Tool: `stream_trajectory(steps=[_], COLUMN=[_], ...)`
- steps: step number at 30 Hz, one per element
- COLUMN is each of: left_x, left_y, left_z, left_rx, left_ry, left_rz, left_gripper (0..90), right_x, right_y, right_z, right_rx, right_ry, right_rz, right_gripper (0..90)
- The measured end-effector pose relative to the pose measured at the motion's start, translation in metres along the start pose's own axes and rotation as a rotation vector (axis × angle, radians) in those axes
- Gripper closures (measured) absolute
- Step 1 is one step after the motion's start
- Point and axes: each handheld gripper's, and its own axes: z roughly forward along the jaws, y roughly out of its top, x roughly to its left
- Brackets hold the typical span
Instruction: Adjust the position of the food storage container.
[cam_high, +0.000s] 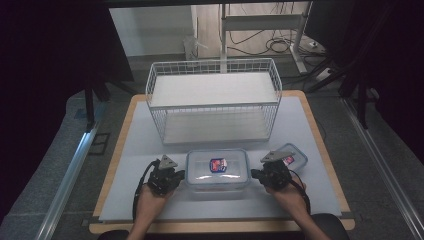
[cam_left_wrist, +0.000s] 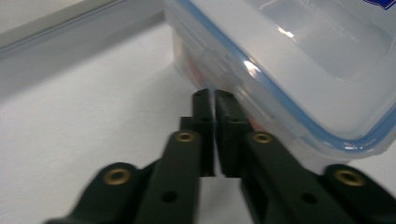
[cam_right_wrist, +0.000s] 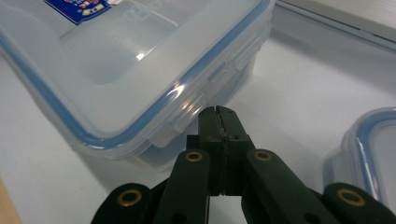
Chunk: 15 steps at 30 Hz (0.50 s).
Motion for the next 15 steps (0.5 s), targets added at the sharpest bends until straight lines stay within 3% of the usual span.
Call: stream_trajectory(steps=[1, 3, 4, 5, 6, 7, 8, 9, 10, 11, 12, 14, 15], left_x=[0.002, 0.003, 0.003, 0.003, 0.004, 0.003, 0.002, 0.0, -0.004, -0.004, -0.006, -0.007, -0.008], left_y=[-0.004, -0.008, -0.013, -0.013, -0.016, -0.018, -0.02, -0.022, -0.026, -0.026, -0.029, -0.033, -0.034], left_z=[-0.009, -0.014, -0.02, -0.02, -0.023, -0.025, -0.027, -0.028, -0.03, -0.03, -0.031, -0.032, -0.032], left_rx=[-0.029, -0.034, -0.048, -0.048, -0.057, -0.06, -0.063, -0.068, -0.074, -0.074, -0.078, -0.079, -0.077], left_ry=[0.011, 0.022, 0.031, 0.031, 0.028, 0.03, 0.04, 0.046, 0.054, 0.054, 0.056, 0.037, 0.031], left_rz=[-0.01, -0.015, -0.01, -0.01, -0.009, -0.007, 0.005, 0.011, 0.033, 0.033, 0.046, 0.044, 0.037], left_gripper=[74.7, 70.5, 60.5, 56.9, 50.3, 50.3, 40.8, 40.8, 31.5, 27.0, 21.5, 10.3, 10.3], right_x=[0.0, 0.0, 0.0, 0.0, 0.002, 0.002, 0.004, 0.004, 0.006, 0.006, 0.006, 0.006, 0.006], right_y=[0.0, 0.0, -0.004, -0.004, -0.009, -0.009, -0.013, -0.013, -0.016, -0.016, -0.021, -0.022, -0.024], right_z=[-0.006, -0.01, -0.017, -0.017, -0.022, -0.022, -0.027, -0.027, -0.031, -0.031, -0.033, -0.033, -0.033], right_rx=[-0.017, -0.024, -0.036, -0.036, -0.042, -0.042, -0.041, -0.041, -0.047, -0.047, -0.046, -0.042, -0.046], right_ry=[-0.014, -0.014, -0.003, -0.003, 0.009, 0.009, 0.008, 0.008, 0.01, 0.01, 0.03, 0.038, 0.042], right_rz=[-0.014, -0.021, -0.033, -0.033, -0.053, -0.053, -0.074, -0.074, -0.088, -0.088, -0.107, -0.114, -0.12], right_gripper=[86.6, 84.9, 80.7, 80.7, 74.4, 74.4, 66.3, 66.3, 59.1, 59.1, 48.4, 45.3, 41.9])
